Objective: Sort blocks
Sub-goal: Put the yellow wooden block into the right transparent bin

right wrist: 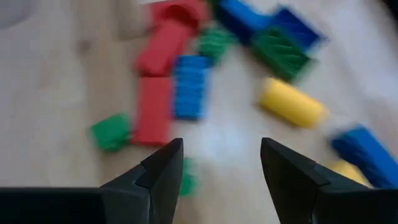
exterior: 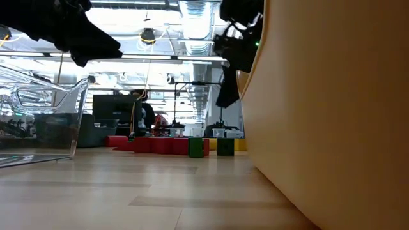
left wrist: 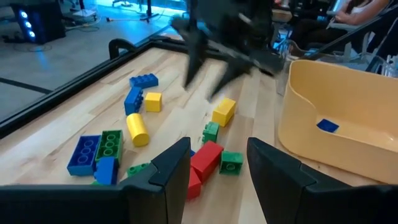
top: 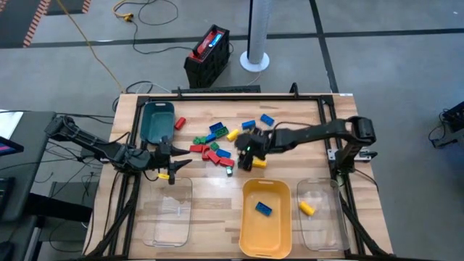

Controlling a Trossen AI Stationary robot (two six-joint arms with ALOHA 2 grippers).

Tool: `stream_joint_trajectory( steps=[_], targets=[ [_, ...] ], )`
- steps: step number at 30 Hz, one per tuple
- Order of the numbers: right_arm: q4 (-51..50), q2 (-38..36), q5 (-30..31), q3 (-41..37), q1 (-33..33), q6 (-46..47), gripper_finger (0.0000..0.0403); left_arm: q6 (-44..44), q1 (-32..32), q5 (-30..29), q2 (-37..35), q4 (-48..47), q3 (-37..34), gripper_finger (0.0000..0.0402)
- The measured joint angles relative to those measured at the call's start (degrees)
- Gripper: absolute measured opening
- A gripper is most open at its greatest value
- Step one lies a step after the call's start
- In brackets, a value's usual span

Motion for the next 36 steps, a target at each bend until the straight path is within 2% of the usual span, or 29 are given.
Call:
stream_joint_trajectory(
  steps=[7, 13, 18, 21, 23, 27, 31, 36],
  targets=[
    [-1.4, 5.9, -1.7, 2.9, 0.1, -3.2, 0.0231, 0.0, 0.0, 0.0, 0.0, -0.1, 0.0, 0.0155],
    [-3.9, 7.0, -3.2, 6.1, -1.0, 0.3, 0.0231, 0.2, 0.0, 0.0, 0.0, -0.1, 0.0, 0.0155],
    [-13.6, 6.9, 3.1, 11.8, -5.6, 9.5, 0.0231, 0.2, 0.0, 0.0, 0.0, -0.2, 0.0, 0.0155],
    [-18.5, 6.8, 3.7, 11.8, -8.5, 15.2, 0.0232, 0.1, 0.0, 0.0, 0.0, -0.2, 0.0, 0.0155],
    [-20.7, 6.8, 6.5, 10.0, -9.3, 18.0, 0.0234, -0.3, 0.0, 0.3, 0.0, -0.7, 0.0, 0.0155],
    [-18.3, 6.9, 13.5, 4.5, -8.5, 23.1, 0.0235, -1.6, 0.0, 1.7, 0.0, -2.2, 0.0, 0.0155],
    [-7.7, 6.9, 15.1, 0.5, -7.0, 24.1, 0.0235, -2.2, 0.0, 1.7, 0.0, -2.9, 0.0, 0.0155],
    [-4.8, 6.5, 16.9, -2.8, -7.3, 27.6, 0.0235, -2.2, 0.0, 1.7, 0.0, -2.8, 0.0, 0.0155]
  ],
)
